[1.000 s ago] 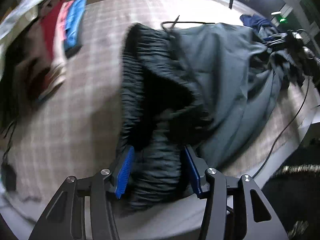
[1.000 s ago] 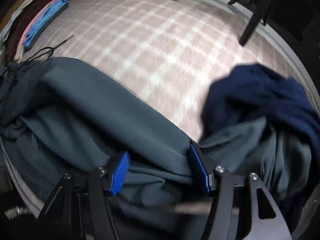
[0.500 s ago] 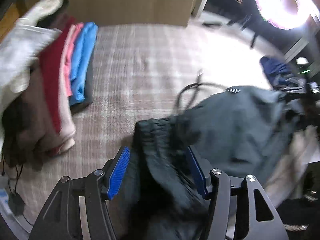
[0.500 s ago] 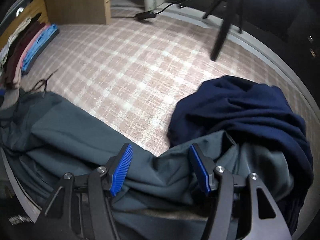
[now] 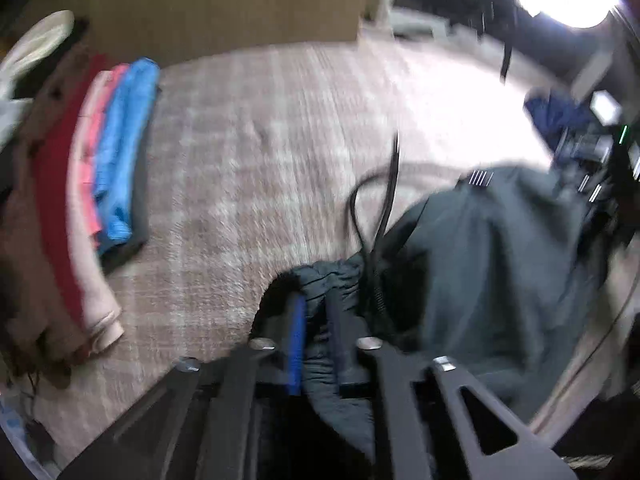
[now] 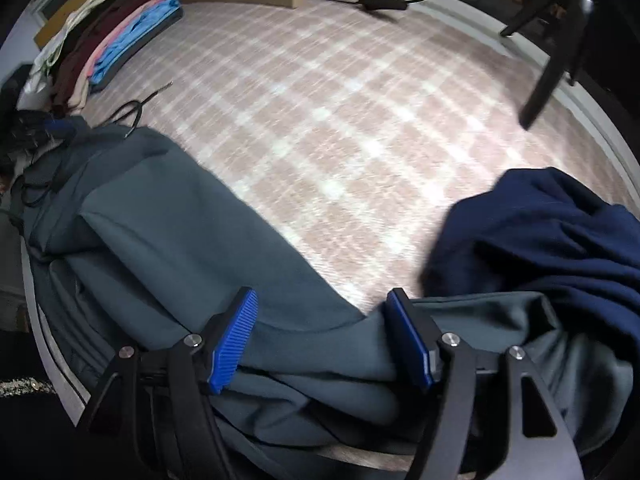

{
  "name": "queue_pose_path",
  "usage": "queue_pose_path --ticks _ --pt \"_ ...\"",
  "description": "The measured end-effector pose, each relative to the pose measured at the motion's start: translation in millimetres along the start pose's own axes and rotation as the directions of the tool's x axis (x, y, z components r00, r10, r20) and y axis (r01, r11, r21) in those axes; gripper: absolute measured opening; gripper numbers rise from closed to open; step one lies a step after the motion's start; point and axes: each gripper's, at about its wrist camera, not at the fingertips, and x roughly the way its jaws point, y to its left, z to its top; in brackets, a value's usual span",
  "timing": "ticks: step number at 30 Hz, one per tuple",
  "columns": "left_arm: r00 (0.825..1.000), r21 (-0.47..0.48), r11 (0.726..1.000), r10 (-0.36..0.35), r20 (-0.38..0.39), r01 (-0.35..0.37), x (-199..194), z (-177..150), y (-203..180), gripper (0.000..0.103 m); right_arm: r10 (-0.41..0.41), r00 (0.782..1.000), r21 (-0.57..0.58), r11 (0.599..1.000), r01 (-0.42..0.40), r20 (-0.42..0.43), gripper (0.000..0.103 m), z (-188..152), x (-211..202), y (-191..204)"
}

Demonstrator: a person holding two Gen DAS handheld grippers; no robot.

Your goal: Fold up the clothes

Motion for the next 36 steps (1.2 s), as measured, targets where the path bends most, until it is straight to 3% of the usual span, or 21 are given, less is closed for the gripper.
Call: queue_pose_path --ticks 3,4,5,6,7,10,13,17,21,22,23,25,27,29,30,33,36 --pt "0.992 -0.011 0.999 0.033 0.122 -0.032 -43 -2 5 0.006 0.015 1.0 -0.023 1.0 -0.015 0.006 0.065 2 2 8" --pt "0.988 -0.009 0.999 0.05 0.146 -0.049 -53 -3 3 0.006 0.02 1.0 -0.031 0.999 -0.019 0.008 0.058 3 2 11" --pt "0.983 -0.007 0.998 0.067 0.17 -0.066 -63 -5 1 0.006 0.025 1.0 -0.038 0.999 -0.024 0.01 0.048 3 3 13" --pt "0.977 -0.006 0.996 0.083 0.194 -0.084 -73 -6 0 0.006 0.03 0.999 -0.046 0.999 -0.029 0.011 0.013 4 3 16" --pt "0.971 -0.005 0.995 0.1 0.218 -0.101 -84 -7 -2 0.006 0.035 0.999 -0.054 0.998 -0.034 0.013 0.004 5 4 19" --pt "0.95 -0.008 0.988 0.148 0.276 -0.152 -104 -7 -1 0.006 0.028 0.995 -0.051 0.998 -0.023 0.096 0.004 13 -16 26" --pt "0.935 -0.024 0.978 0.206 0.289 -0.208 -107 6 10 0.006 -0.009 0.977 -0.027 1.0 0.015 0.215 0.004 29 -45 26" --pt "0.922 -0.047 0.969 0.244 0.3 -0.241 -93 36 26 0.006 -0.142 0.916 0.063 0.99 0.128 0.375 0.003 68 -77 11" --pt "0.898 -0.016 0.945 0.316 0.307 -0.327 -52 84 30 0.011 -0.31 0.861 0.159 0.95 0.268 0.404 0.004 114 -65 -11" --pt "0.892 -0.036 0.927 0.368 0.263 -0.372 -32 95 36 0.01 -0.335 0.864 0.149 0.942 0.3 0.376 0.008 124 -52 -15" --pt "0.883 -0.055 0.909 0.416 0.217 -0.414 -13 107 41 0.01 -0.348 0.886 0.133 0.937 0.322 0.308 0.011 135 -34 -21" --pt "0.899 -0.078 0.912 0.41 0.157 -0.402 4 115 51 0.011 -0.332 0.92 0.147 0.941 0.306 0.207 0.011 141 -18 -31" --pt "0.907 -0.076 0.921 0.388 0.162 -0.381 2 109 52 0.014 -0.266 0.931 0.185 0.957 0.224 0.249 0.017 128 -40 -38" --pt "0.91 -0.044 0.929 0.368 0.189 -0.367 -12 96 45 0.021 -0.251 0.919 0.225 0.956 0.187 0.305 0.037 101 -75 -42" --pt "0.917 -0.021 0.938 0.343 0.203 -0.346 -21 86 39 0.027 -0.248 0.912 0.256 0.952 0.167 0.327 0.053 81 -97 -46" --pt "0.936 0.03 0.959 0.267 0.228 -0.281 -47 53 22 0.036 -0.267 0.892 0.392 0.913 0.114 0.364 0.057 -1 -147 -55" --pt "0.957 0.037 0.972 0.222 0.188 -0.233 -52 12 12 0.042 -0.308 0.898 0.585 0.807 0.073 0.314 0.057 -92 -163 -75"
